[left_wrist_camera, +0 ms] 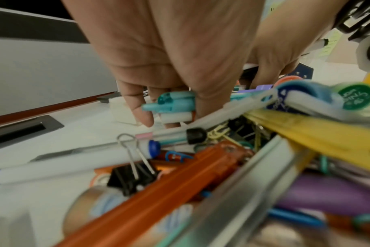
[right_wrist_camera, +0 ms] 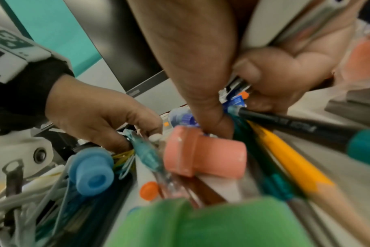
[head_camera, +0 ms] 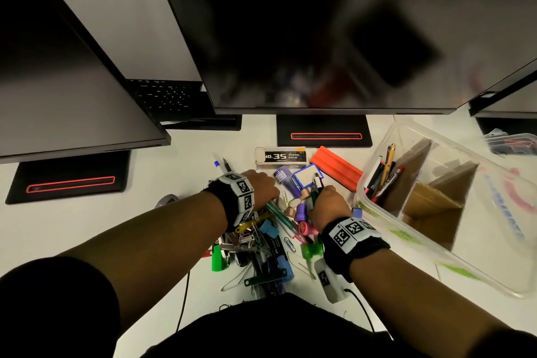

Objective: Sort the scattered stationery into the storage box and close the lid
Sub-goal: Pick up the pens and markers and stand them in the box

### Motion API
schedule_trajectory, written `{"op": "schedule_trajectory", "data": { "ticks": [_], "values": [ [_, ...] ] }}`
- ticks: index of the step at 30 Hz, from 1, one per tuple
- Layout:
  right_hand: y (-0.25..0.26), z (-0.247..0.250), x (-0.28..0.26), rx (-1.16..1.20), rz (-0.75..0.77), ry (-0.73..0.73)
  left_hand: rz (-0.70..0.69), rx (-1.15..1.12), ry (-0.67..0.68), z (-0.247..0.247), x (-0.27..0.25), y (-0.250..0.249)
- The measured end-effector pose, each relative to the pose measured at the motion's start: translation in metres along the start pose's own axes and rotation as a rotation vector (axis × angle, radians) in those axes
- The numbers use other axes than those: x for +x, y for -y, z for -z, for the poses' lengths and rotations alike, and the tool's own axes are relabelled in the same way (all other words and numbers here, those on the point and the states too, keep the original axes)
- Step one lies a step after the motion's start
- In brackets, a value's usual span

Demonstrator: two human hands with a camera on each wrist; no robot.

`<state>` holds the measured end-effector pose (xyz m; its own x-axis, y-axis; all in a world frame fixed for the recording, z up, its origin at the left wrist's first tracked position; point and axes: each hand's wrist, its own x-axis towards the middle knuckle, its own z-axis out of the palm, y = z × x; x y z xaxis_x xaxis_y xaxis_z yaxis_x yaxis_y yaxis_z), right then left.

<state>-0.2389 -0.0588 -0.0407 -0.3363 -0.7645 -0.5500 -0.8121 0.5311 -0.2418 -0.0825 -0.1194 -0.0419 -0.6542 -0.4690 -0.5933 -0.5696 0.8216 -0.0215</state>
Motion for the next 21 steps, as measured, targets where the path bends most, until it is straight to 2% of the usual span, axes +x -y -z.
{"op": "schedule_trajectory", "data": {
  "ticks": [9,21],
  "values": [
    [-0.001,0.005,-0.007,-0.083,0.045,0.064,0.045,-0.046,-0.045,-0.003,-0.012,-0.003],
    [0.004,0.030,-0.013,-0.019,0.063,0.009,0.145,-0.319,-0.162,0.007,-0.039,0.007]
  ]
}}
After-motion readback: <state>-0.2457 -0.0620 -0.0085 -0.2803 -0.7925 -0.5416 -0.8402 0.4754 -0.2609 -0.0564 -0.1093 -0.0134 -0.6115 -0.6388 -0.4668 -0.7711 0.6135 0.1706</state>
